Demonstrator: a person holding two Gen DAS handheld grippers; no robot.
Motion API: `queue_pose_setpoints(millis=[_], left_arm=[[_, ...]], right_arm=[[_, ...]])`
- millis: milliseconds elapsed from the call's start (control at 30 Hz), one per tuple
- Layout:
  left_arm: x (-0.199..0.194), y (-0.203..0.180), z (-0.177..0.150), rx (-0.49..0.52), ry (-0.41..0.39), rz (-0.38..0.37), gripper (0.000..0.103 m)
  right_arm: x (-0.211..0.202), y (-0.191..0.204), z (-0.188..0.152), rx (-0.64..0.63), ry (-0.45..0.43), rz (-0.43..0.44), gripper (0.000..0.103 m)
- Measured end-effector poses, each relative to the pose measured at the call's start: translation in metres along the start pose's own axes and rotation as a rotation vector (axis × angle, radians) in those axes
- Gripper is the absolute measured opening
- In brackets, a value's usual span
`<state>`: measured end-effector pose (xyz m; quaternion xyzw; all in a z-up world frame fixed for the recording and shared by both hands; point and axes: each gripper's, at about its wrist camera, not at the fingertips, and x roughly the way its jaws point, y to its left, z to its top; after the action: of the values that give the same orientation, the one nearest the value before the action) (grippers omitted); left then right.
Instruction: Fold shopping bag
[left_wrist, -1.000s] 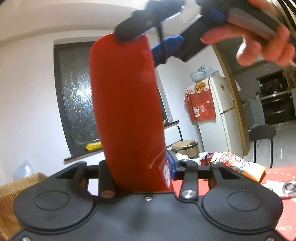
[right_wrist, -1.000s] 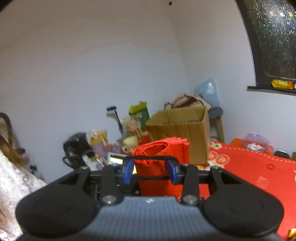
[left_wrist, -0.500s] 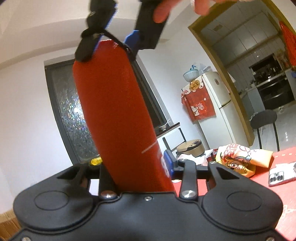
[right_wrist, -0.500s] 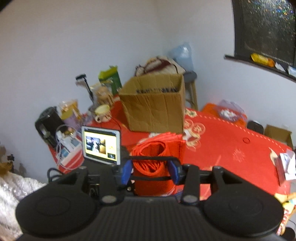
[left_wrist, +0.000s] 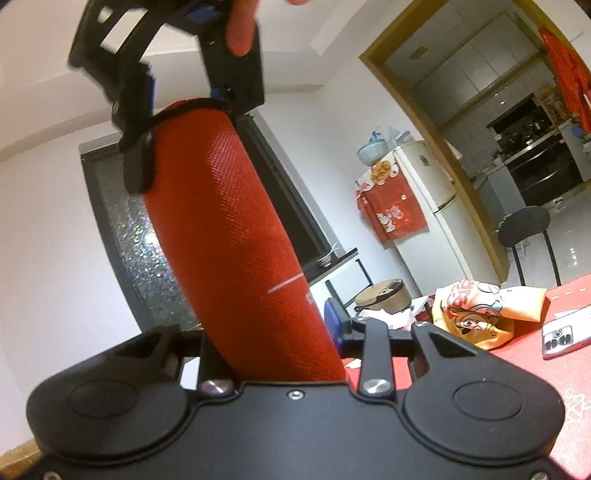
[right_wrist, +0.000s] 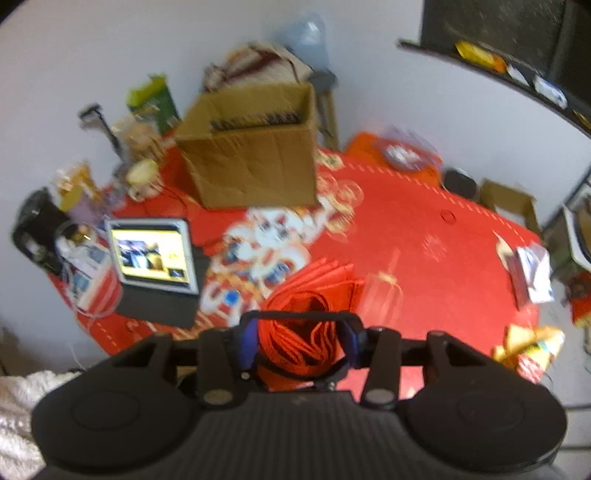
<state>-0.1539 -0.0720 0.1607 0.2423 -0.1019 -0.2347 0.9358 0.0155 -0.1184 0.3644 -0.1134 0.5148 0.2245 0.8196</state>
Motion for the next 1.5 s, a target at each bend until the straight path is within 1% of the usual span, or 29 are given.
queue_pose_setpoints(millis=[167,300,333,467,500,567,633,667,700,800,833,867,933,967,1000,1100,1200,1267,1333,1400,1467,1500], left_arm=[[0.001,-0.005,0.002,-0.017,-0.012,-0.034,0.033],[0.000,-0.012,0.002,-0.006,-0.021,-0.060,0.032],[-0.001,-0.013,0.002,-0.003,-0.022,-0.061,0.032],[-0.004,-0.011,0.000,-0.014,-0.031,-0.060,0.033],[-0.005,-0.010,0.000,-0.023,-0.032,-0.060,0.034],[-0.006,-0.003,-0.001,-0.073,-0.031,-0.070,0.037],[-0.007,0.010,-0.003,-0.169,-0.025,-0.094,0.052],[-0.008,0.017,-0.004,-0.210,-0.023,-0.102,0.054],[-0.009,0.023,-0.004,-0.234,-0.017,-0.103,0.059],[-0.010,0.036,-0.003,-0.243,-0.010,-0.127,0.067],[-0.010,0.039,-0.002,-0.242,-0.006,-0.140,0.076],[-0.011,0.042,-0.001,-0.240,-0.006,-0.155,0.082],[-0.016,0.049,-0.001,-0.230,-0.012,-0.166,0.099],[-0.019,0.053,-0.001,-0.224,-0.011,-0.174,0.101],[-0.021,0.056,-0.002,-0.217,-0.006,-0.182,0.102],[-0.029,0.060,-0.001,-0.180,-0.009,-0.162,0.102],[-0.036,0.062,0.011,-0.139,-0.059,-0.158,0.103],[-0.036,0.066,0.023,-0.125,-0.095,-0.190,0.103],[-0.031,0.074,0.034,-0.131,-0.115,-0.248,0.103],[-0.025,0.085,0.039,-0.177,-0.116,-0.291,0.102],[-0.018,0.099,0.038,-0.245,-0.113,-0.321,0.101],[-0.014,0.107,0.037,-0.280,-0.105,-0.351,0.099]], right_arm=[[0.009,0.003,0.006,0.045,0.073,-0.075,0.045],[0.013,0.000,0.003,0.000,0.076,-0.077,0.045],[0.013,-0.001,0.002,-0.009,0.066,-0.067,0.043],[0.009,0.008,-0.008,-0.199,0.001,-0.037,0.037],[0.006,0.010,-0.012,-0.227,-0.015,-0.031,0.036],[0.002,0.013,-0.019,-0.265,-0.057,-0.022,0.034],[-0.002,0.014,-0.024,-0.299,-0.096,-0.012,0.033],[-0.005,0.013,-0.027,-0.315,-0.118,0.000,0.033],[-0.006,0.012,-0.029,-0.320,-0.135,0.008,0.032],[-0.012,0.004,-0.033,-0.328,-0.172,0.042,0.031],[-0.013,0.002,-0.034,-0.328,-0.177,0.053,0.031],[-0.014,0.000,-0.035,-0.326,-0.182,0.066,0.030],[-0.016,-0.006,-0.035,-0.314,-0.189,0.075,0.029],[-0.016,-0.010,-0.035,-0.290,-0.191,0.077,0.028],[-0.015,-0.015,-0.034,-0.265,-0.193,0.078,0.028],[-0.014,-0.036,-0.031,-0.166,-0.204,0.080,0.027],[-0.012,-0.046,-0.027,-0.143,-0.209,0.087,0.027],[-0.012,-0.046,-0.025,-0.180,-0.211,0.087,0.027],[-0.013,-0.044,-0.023,-0.235,-0.211,0.083,0.027],[-0.015,-0.041,-0.023,-0.295,-0.211,0.082,0.027],[-0.018,-0.035,-0.026,-0.363,-0.215,0.089,0.027],[-0.019,-0.032,-0.028,-0.393,-0.216,0.096,0.027]])
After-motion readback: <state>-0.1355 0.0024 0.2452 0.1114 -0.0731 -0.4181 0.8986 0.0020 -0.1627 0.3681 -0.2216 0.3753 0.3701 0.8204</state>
